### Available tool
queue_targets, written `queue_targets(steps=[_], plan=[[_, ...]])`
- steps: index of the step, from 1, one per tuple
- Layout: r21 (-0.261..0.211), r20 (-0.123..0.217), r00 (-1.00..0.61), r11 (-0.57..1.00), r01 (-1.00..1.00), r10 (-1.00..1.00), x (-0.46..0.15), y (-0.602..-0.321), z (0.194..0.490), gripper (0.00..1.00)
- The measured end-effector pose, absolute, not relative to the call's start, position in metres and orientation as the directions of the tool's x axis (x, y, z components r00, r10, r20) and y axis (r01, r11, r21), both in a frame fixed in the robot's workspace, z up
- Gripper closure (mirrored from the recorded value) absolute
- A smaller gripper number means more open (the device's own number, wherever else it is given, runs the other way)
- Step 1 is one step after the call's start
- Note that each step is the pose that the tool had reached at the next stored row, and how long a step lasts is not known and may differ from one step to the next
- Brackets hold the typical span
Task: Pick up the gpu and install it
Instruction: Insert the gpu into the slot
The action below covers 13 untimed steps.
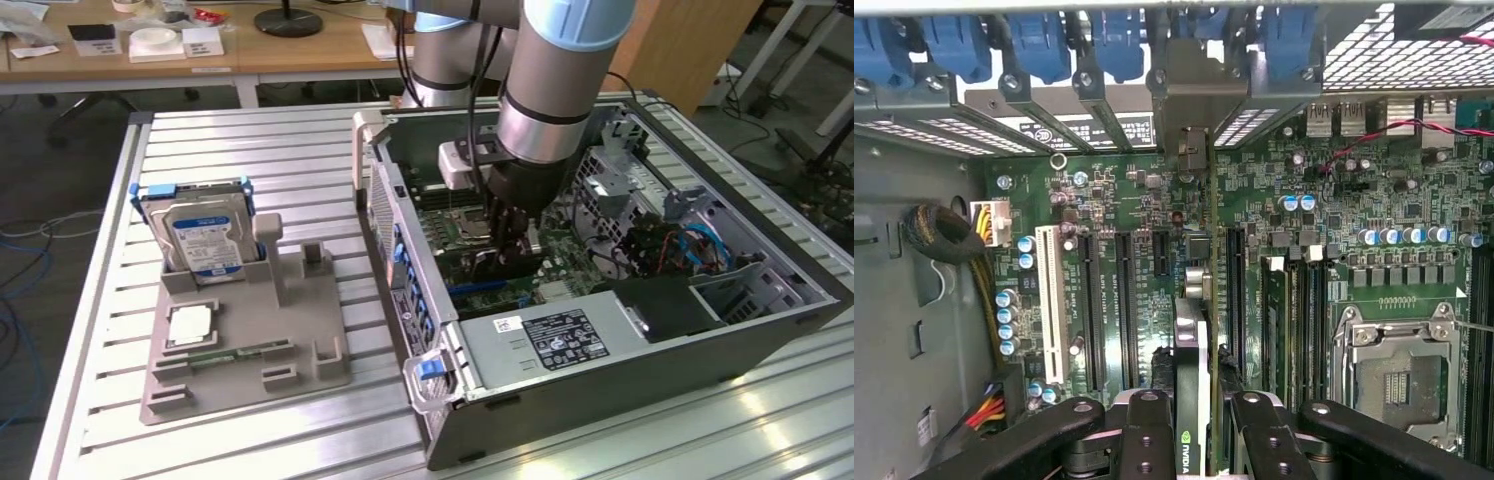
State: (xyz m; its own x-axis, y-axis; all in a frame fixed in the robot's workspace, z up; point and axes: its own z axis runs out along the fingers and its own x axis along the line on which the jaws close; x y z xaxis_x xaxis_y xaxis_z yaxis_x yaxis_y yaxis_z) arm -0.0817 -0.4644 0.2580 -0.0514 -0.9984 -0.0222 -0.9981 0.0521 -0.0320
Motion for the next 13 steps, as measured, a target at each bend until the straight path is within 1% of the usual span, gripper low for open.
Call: queue_targets(steps=[13], plan=[[-0.032,-0.022,-0.051,0.052,-0.998,-0.998,-0.0847,-0.4639,0.2534,0.73]])
